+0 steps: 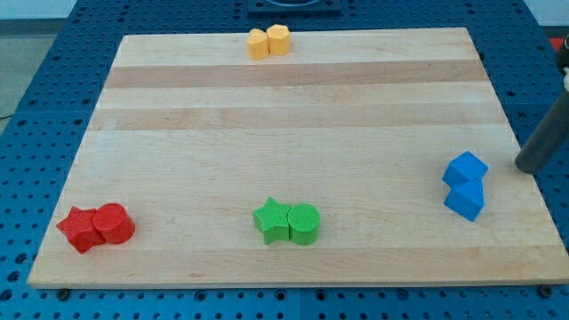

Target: Nudge the blue blocks left a bit

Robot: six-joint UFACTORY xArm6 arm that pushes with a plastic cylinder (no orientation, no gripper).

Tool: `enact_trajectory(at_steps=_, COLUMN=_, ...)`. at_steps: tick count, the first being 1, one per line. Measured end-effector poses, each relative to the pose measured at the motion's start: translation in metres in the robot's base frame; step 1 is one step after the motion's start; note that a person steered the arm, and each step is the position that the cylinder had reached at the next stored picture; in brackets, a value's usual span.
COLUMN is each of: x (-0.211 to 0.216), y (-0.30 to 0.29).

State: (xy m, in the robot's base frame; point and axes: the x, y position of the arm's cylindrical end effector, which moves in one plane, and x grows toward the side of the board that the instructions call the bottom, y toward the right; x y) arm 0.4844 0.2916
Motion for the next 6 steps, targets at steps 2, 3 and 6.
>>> enact_trajectory(at_steps=2, x=0.012, y=-0.029)
enact_trajectory(at_steps=3, x=0.012, y=-0.046)
enact_trajectory(at_steps=6, x=0.012, y=-0.068)
